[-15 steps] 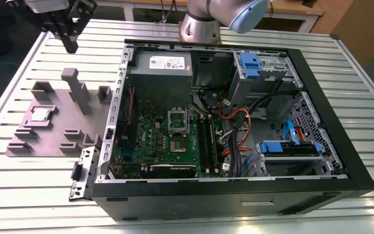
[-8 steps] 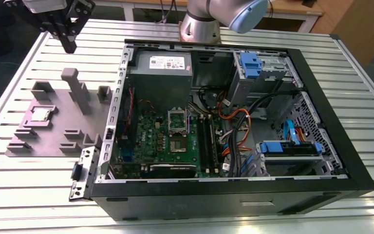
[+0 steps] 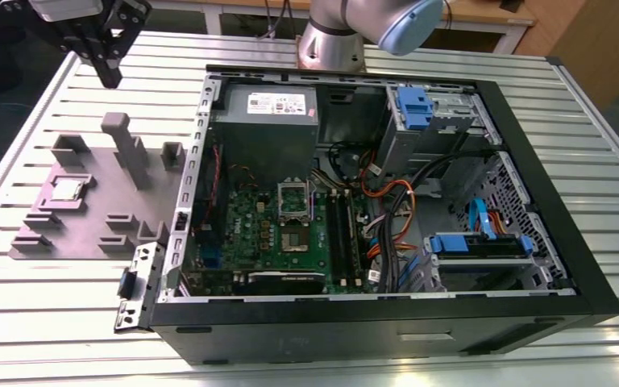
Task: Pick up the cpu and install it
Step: 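Reach for the cpu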
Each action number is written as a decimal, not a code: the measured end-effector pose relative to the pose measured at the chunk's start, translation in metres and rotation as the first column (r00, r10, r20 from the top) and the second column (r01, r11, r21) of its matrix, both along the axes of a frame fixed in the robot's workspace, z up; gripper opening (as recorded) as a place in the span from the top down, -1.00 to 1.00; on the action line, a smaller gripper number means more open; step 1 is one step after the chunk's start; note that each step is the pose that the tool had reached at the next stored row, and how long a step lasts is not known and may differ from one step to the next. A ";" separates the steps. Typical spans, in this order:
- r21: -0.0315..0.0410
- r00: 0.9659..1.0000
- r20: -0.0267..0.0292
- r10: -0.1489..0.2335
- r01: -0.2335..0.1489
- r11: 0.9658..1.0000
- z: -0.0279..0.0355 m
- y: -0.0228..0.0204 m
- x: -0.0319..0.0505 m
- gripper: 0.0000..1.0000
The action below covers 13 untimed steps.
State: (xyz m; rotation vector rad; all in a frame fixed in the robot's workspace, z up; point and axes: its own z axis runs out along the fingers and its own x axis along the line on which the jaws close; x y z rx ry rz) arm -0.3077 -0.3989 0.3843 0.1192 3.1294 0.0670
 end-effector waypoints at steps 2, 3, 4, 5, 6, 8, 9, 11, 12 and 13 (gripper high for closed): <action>0.000 1.000 0.000 0.000 0.000 1.000 0.0000 0.0000 -0.0015 0.79; 0.000 1.000 0.000 0.000 0.000 1.000 -0.0001 0.0000 -0.0022 0.79; 0.000 1.000 0.000 0.000 0.000 1.000 -0.0001 0.0000 -0.0029 0.79; 0.000 1.000 0.000 0.000 0.000 1.000 0.0000 0.0000 -0.0036 0.79; 0.000 1.000 0.000 0.000 0.000 1.000 0.0000 0.0000 -0.0042 0.79; 0.000 1.000 0.000 0.000 0.000 1.000 0.0000 0.0000 -0.0050 0.79; 0.000 1.000 0.000 0.000 0.000 1.000 0.0000 0.0000 -0.0054 0.79; 0.000 1.000 0.000 0.000 0.000 1.000 0.0000 0.0000 -0.0060 0.79; 0.000 1.000 0.000 0.000 0.000 1.000 0.0000 0.0000 -0.0063 0.79; 0.000 1.000 0.000 0.000 0.000 1.000 -0.0001 0.0000 -0.0068 0.79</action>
